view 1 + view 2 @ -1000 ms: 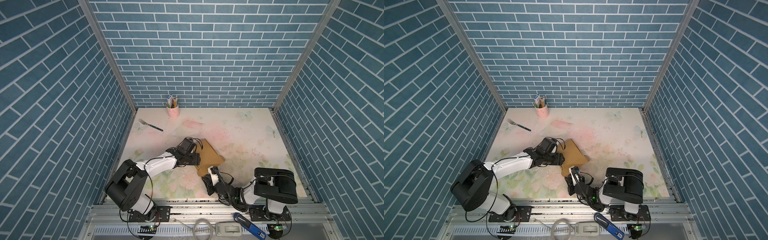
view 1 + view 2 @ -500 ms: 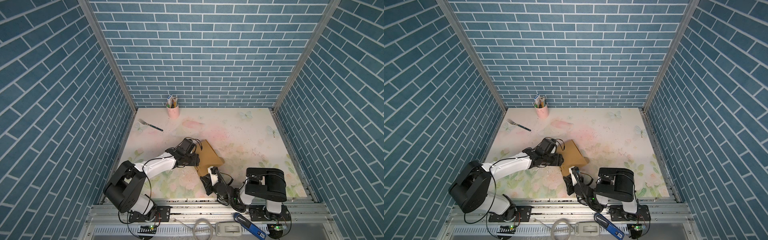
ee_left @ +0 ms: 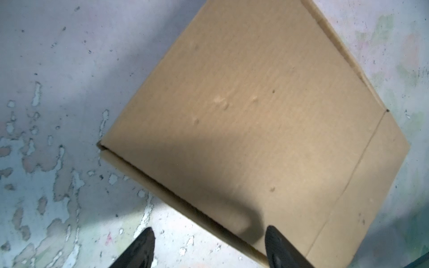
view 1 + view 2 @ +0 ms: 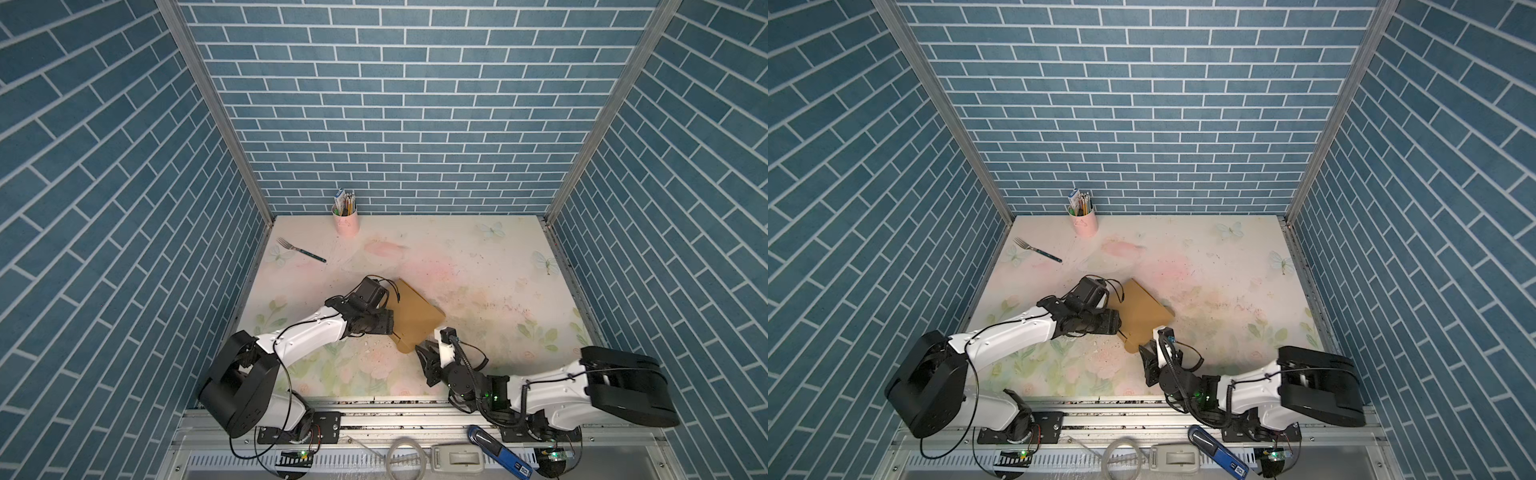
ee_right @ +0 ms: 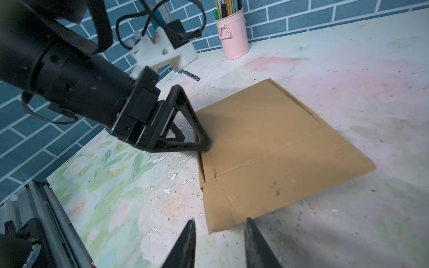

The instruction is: Fold the paper box

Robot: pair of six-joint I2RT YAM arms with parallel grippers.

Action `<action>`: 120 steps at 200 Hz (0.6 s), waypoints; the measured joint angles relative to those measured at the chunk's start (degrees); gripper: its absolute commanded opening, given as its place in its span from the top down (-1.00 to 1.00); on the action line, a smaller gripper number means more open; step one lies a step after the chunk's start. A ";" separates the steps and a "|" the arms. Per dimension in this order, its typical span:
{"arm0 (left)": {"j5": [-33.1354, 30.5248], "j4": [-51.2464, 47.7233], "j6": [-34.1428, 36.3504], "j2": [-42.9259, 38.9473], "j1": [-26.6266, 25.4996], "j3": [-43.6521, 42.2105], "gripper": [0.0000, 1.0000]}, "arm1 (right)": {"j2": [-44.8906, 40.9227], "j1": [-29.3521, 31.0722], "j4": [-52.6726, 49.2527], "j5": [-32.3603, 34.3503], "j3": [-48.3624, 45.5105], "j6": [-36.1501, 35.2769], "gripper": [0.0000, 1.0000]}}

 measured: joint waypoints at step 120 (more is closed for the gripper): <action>-1.97 -4.15 -8.85 -14.25 0.00 -5.20 -0.42 | -7.65 -39.19 -50.23 -33.16 25.24 -6.84 0.14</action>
